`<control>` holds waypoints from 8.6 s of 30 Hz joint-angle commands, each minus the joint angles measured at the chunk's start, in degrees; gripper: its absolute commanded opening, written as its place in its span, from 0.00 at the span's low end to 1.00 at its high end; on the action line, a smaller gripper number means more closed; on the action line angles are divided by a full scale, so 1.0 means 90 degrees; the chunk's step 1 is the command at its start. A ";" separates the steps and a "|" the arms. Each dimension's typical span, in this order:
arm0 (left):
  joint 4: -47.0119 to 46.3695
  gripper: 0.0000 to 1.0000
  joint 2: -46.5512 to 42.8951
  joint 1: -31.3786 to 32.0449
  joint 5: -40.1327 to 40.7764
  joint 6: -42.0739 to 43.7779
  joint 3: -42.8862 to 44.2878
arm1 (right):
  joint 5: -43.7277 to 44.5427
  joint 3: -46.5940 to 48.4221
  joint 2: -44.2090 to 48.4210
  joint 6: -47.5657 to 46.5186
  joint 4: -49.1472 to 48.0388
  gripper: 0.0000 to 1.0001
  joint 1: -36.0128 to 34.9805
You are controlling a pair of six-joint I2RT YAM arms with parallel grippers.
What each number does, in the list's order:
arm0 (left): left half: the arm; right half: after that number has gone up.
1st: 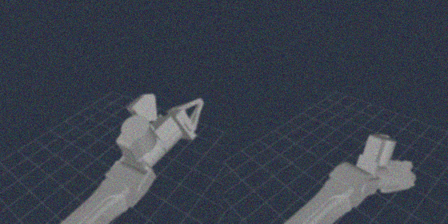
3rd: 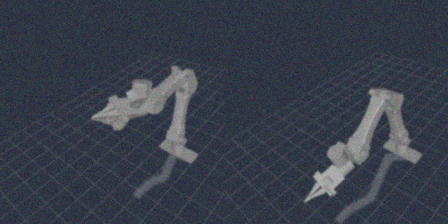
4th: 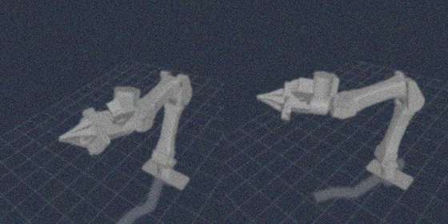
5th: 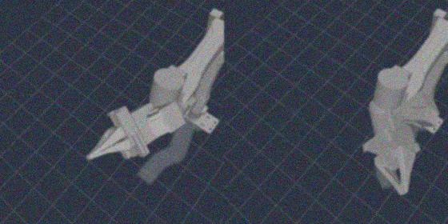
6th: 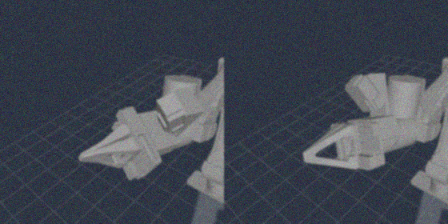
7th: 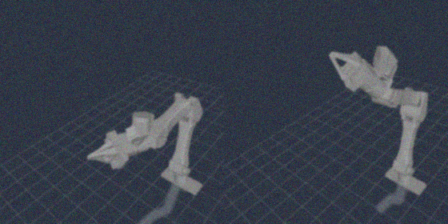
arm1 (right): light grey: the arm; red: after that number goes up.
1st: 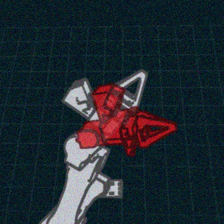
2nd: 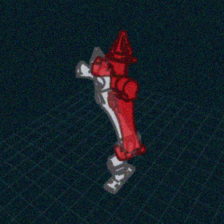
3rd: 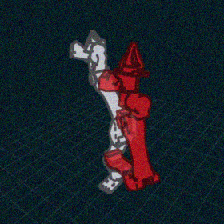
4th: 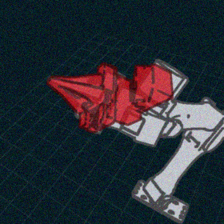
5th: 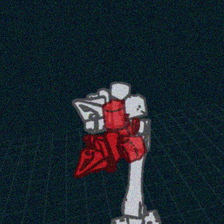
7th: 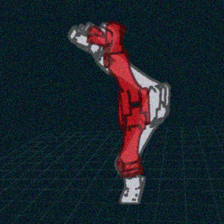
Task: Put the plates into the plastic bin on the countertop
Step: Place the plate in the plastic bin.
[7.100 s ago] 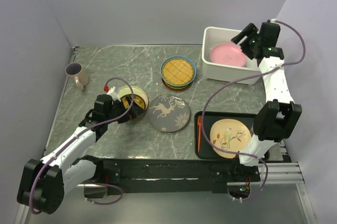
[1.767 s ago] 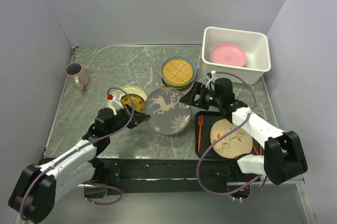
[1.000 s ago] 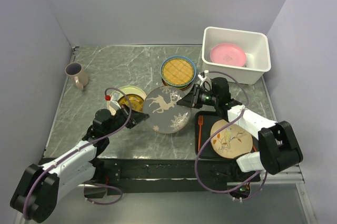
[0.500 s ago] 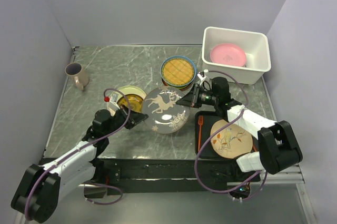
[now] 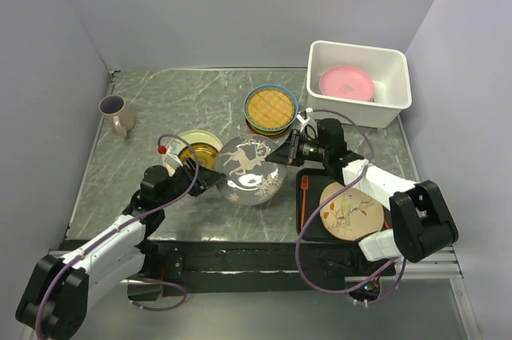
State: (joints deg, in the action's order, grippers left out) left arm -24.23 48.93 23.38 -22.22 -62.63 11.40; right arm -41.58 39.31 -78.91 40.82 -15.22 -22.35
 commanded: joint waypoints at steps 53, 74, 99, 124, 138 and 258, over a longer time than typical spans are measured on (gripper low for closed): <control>0.2809 0.99 -0.0397 -0.0049 0.2518 0.1090 0.1234 | 0.0480 0.1344 0.0712 -0.0561 0.1320 0.00 0.0959; 0.2526 0.99 -0.0017 -0.0049 0.2283 0.1119 0.1214 | -0.0379 0.2917 0.0419 -0.0131 0.1584 0.00 0.2776; 0.2370 0.99 0.0423 -0.0049 0.2156 0.1236 0.1361 | -0.0956 0.3591 -0.0597 0.1060 0.0510 0.00 0.3791; 0.2389 0.99 0.0520 -0.0049 0.2088 0.1305 0.1497 | -0.0760 0.4099 -0.1436 0.2085 0.0081 0.00 0.4553; 0.2301 0.99 0.0609 -0.0049 0.2088 0.1266 0.1419 | -0.0429 0.4714 -0.1974 0.1940 0.0675 0.00 0.4788; 0.2878 0.99 0.0609 -0.0049 0.2127 0.1598 0.1751 | 0.3966 0.6375 -0.2785 -0.0766 0.3645 0.98 0.4095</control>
State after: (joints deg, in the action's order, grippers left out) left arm 1.54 55.94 23.16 -3.66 -49.17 25.10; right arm -9.54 97.45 -109.80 35.59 20.93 15.18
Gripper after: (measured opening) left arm 0.994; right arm 0.973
